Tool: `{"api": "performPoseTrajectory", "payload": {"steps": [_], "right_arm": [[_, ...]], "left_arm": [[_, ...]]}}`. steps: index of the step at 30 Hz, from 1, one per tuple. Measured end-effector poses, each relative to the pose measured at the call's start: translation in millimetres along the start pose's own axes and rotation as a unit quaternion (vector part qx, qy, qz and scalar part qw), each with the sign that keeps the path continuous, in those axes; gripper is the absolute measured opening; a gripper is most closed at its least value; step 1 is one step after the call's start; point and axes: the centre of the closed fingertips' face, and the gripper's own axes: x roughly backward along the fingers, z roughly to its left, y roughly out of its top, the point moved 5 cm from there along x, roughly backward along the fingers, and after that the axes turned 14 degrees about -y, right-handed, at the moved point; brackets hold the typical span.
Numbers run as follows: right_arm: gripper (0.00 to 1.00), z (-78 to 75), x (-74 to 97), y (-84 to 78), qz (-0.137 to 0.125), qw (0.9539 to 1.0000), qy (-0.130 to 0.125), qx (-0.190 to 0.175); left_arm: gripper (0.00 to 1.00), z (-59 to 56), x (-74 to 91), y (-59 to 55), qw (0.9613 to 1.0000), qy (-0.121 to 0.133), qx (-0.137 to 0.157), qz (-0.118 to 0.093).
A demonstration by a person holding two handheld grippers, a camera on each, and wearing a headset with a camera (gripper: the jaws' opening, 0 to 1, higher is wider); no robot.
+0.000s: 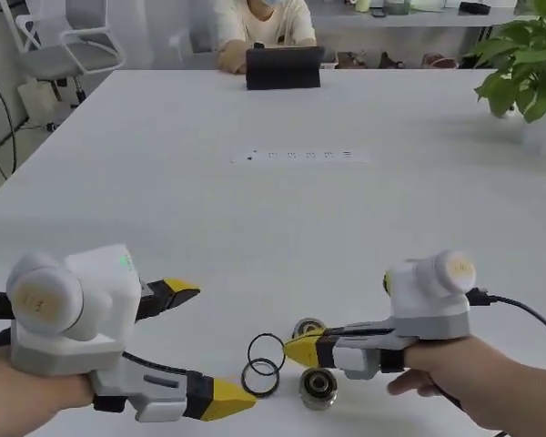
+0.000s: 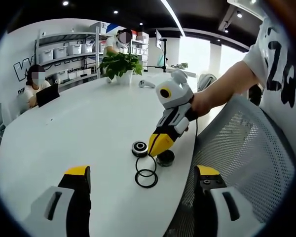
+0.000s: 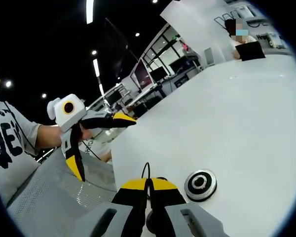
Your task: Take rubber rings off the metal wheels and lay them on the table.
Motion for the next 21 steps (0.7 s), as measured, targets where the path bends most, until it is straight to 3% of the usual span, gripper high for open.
{"api": "performPoseTrajectory", "payload": {"steps": [13,21], "right_arm": [[0.0,3.1,-9.5,-10.1,0.047,0.9987,0.007,0.016],[0.0,2.4,-13.1,-12.3,0.061,0.9979,0.005,0.021]], "left_arm": [[0.84,-1.0,3.4,-4.4,1.0,0.004,0.004,0.002],[0.84,0.2,3.5,-6.3,1.0,0.003,0.006,0.004]]}}
